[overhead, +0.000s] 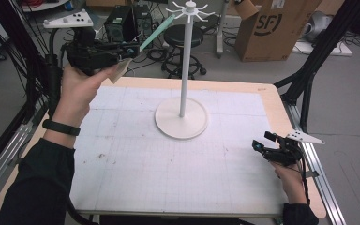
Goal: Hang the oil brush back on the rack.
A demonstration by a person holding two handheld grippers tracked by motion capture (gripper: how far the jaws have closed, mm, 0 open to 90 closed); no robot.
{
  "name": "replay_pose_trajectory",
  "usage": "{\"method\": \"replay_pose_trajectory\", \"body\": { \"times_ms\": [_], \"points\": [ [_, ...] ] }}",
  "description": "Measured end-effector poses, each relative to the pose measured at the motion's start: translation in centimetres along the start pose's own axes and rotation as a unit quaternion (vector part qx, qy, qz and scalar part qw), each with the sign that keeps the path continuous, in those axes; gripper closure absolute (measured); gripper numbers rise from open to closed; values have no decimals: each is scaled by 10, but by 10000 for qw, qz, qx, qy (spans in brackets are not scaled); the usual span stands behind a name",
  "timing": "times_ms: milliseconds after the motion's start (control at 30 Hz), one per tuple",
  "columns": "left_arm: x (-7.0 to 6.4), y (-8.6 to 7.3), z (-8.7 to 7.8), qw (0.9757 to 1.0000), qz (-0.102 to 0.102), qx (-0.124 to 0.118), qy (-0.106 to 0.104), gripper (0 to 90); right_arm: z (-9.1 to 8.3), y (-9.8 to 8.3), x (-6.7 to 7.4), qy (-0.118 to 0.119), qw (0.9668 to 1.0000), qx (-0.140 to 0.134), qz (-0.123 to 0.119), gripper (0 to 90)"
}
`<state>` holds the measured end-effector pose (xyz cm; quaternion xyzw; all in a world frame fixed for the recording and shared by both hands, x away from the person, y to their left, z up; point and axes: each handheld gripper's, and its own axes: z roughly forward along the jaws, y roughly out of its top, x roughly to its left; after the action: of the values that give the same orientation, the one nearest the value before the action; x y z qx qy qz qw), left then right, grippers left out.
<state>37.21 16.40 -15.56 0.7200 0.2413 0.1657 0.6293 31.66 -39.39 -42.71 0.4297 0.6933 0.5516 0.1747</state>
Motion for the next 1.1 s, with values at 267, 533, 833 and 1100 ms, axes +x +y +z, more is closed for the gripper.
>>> {"method": "replay_pose_trajectory", "body": {
  "times_ms": [267, 533, 833, 1100],
  "points": [
    [-2, -4, 11, 10000, 26, 73, 28, 817, 0, 0, 0, 6, 10000, 2, -18, 172],
    [4, -28, 6, 9998, -10, 95, 155, 549, 0, 0, 0, 20, 10000, 12, -12, 172],
    [11, -105, -29, 9982, 190, 459, 342, 259, 3, -1, -1, 10, 10000, 68, -32, 171],
    [27, -178, -69, 9961, 97, 713, 506, 209, 5, -3, 0, -7, 9999, 152, -52, 171]
  ]
}}
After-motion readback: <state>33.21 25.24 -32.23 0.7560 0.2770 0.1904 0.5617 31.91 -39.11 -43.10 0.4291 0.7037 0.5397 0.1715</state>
